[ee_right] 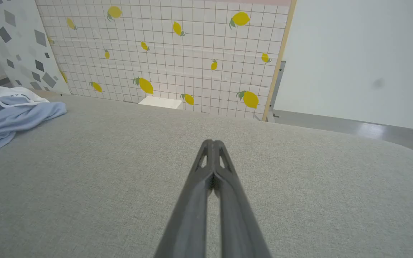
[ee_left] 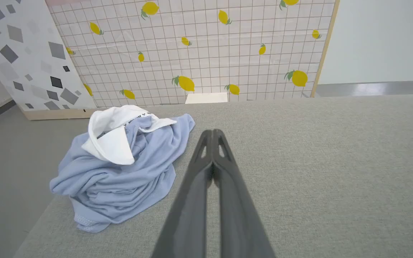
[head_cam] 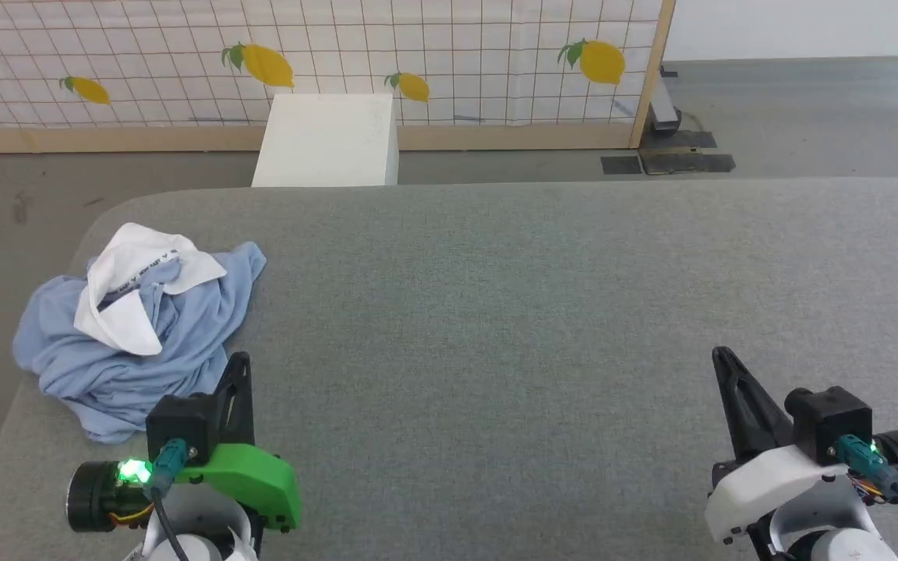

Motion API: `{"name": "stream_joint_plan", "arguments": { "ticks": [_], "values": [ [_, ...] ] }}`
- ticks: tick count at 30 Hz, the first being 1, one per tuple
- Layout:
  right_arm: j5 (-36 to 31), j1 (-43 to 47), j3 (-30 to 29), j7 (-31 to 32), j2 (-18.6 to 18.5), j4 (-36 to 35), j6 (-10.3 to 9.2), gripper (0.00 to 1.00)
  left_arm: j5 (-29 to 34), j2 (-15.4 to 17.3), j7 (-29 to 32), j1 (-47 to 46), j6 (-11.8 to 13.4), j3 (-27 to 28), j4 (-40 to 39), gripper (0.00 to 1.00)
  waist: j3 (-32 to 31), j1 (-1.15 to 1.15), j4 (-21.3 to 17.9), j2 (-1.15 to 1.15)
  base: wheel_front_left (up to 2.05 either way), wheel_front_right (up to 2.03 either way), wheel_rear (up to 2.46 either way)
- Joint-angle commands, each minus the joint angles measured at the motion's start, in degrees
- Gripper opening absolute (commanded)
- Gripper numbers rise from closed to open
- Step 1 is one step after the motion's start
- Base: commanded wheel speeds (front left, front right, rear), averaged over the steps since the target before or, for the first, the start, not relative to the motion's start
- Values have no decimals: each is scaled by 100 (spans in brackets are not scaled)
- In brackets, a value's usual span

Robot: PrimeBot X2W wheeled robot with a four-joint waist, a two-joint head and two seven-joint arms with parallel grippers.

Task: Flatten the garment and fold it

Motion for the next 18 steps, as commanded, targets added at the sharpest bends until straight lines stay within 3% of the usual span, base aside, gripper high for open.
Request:
{"name": "stream_joint_plan", "arguments": {
  "ticks": [1, 18],
  "values": [
    [-36, -85, 7, -1, 11, -29, -10, 0, 60, -26, 8, 65, 38, 18, -16, 0, 0, 0, 0, 0, 0, 0, 0],
    [-36, -85, 7, -1, 11, -29, -10, 0, 60, -26, 8, 65, 38, 18, -16, 0, 0, 0, 0, 0, 0, 0, 0]
  ]
}}
